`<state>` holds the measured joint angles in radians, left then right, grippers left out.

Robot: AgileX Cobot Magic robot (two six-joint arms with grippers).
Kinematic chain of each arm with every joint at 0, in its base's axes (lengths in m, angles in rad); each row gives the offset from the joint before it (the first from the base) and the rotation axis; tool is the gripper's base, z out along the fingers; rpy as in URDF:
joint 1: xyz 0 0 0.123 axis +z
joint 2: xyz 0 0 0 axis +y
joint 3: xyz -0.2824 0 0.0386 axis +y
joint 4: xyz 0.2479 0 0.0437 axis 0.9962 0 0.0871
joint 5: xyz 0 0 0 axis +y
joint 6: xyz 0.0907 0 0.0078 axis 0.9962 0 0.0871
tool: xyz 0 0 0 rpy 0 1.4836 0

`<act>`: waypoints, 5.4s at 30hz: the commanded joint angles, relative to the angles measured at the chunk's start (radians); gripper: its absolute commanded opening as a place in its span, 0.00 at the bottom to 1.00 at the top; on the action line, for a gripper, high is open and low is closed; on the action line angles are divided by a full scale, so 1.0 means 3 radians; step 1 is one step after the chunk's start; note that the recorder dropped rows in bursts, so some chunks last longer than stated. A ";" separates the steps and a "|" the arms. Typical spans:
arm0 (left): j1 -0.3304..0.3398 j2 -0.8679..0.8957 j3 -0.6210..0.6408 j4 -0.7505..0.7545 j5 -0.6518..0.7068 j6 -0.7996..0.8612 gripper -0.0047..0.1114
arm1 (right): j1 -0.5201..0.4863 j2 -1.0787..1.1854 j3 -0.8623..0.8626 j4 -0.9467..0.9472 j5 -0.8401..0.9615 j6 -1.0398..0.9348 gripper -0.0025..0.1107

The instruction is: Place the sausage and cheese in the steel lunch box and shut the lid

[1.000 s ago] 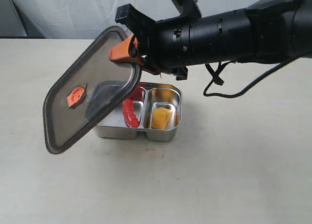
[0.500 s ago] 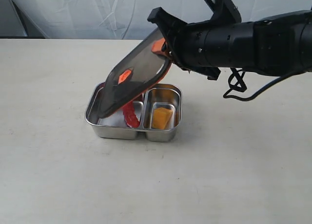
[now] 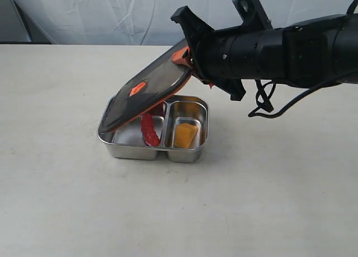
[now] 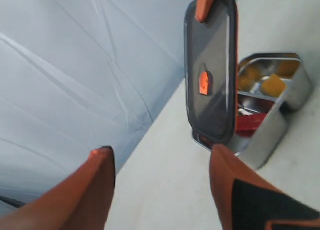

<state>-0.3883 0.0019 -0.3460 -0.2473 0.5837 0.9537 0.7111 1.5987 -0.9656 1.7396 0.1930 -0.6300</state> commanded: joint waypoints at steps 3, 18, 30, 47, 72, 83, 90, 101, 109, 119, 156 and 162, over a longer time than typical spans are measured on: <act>-0.0017 0.0153 0.0223 -0.0260 -0.0772 0.0369 0.50 | 0.0001 -0.0002 -0.0208 0.0016 0.0458 0.0208 0.02; -0.0017 0.1421 0.0154 -0.2162 -0.1228 0.3402 0.50 | 0.0290 -0.0002 -0.0590 0.0016 0.0936 0.0196 0.02; -0.0017 0.2070 0.0035 -0.1724 -0.1617 0.3402 0.04 | 0.0290 -0.0002 -0.0590 -0.0058 0.1992 -0.0018 0.02; -0.0017 0.2191 0.0035 -0.1224 -0.1745 0.3395 0.04 | 0.0255 -0.0002 -0.0590 -0.1406 0.1587 0.0064 0.19; -0.0017 0.2009 0.0035 -0.1179 -0.1670 0.3395 0.04 | -0.0531 0.0215 -0.0590 -0.1988 0.2660 0.0452 0.24; -0.0017 0.1972 0.0035 -0.1086 -0.1586 0.3390 0.04 | -0.0601 0.0214 -0.0590 -0.1577 0.3121 0.0778 0.24; -0.0017 0.1972 0.0035 -0.1072 -0.1588 0.3390 0.04 | -0.0541 0.0214 -0.0590 -0.1694 0.3151 0.0807 0.28; -0.0017 0.1819 0.0041 -0.1091 -0.1382 0.3390 0.04 | -0.0517 0.0230 -0.0590 -0.1545 0.3101 0.0920 0.57; -0.0017 0.1810 0.0041 -0.1147 -0.1273 0.3390 0.04 | -0.0190 0.0243 -0.0590 -0.1355 0.2801 0.0888 0.53; -0.0017 0.1678 0.0065 -0.1074 -0.1312 0.3390 0.04 | -0.0309 0.0244 -0.0590 -0.1494 0.3158 0.0886 0.53; -0.0017 0.1504 0.0104 -0.1716 -0.0889 0.3287 0.24 | -0.0077 0.0244 -0.0590 -0.1441 0.2562 0.0352 0.02; -0.0017 0.1504 0.0104 -0.1716 -0.0886 0.2776 0.57 | -0.0077 0.0244 -0.0590 -0.1417 0.2369 0.0327 0.02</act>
<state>-0.3883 0.4572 -0.3104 -0.7210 0.3364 1.8685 0.6827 1.6772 -1.1408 1.3316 0.9311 -0.5027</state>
